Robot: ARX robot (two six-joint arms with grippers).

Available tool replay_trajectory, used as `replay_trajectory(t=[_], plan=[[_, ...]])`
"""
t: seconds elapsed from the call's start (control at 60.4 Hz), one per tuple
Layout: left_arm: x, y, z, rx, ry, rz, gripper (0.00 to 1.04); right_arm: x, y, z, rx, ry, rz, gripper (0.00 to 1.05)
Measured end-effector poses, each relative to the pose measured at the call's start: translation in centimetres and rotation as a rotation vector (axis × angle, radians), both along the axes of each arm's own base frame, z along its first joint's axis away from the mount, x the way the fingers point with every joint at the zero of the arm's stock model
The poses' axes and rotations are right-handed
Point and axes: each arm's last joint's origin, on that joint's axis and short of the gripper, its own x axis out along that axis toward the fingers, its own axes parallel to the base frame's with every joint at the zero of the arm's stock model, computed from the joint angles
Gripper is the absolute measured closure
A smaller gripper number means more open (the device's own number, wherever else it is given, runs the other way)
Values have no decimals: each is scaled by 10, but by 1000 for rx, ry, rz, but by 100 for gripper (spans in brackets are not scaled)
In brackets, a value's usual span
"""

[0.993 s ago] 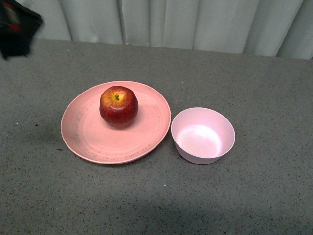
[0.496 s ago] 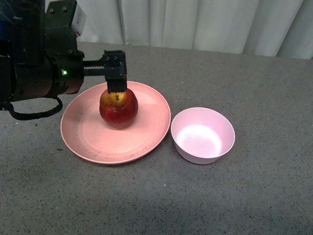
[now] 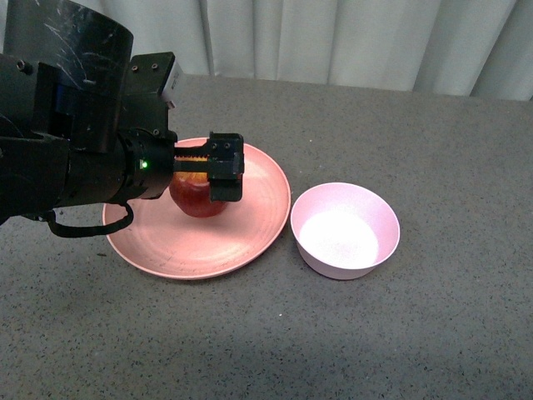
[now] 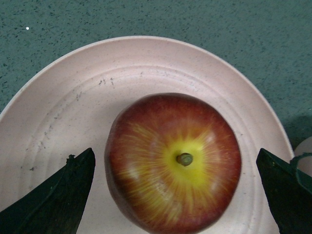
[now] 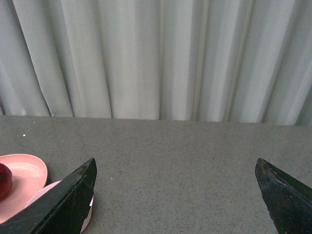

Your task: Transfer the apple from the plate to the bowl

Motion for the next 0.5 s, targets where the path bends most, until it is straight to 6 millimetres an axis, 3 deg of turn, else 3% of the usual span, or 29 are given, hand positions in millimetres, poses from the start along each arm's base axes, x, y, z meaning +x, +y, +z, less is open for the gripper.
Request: replay_trajectory(t=[0.215,0.364,0.496], plan=[[0,1,-5,40,-8,11,7,0,0,0,0,0,0,9],[0,1,-4,43,-17,3,29,0,0,0,0,0,0,9],[-6,-4,3,29,-27,-21,36,0,0,0,0,0,0,9]])
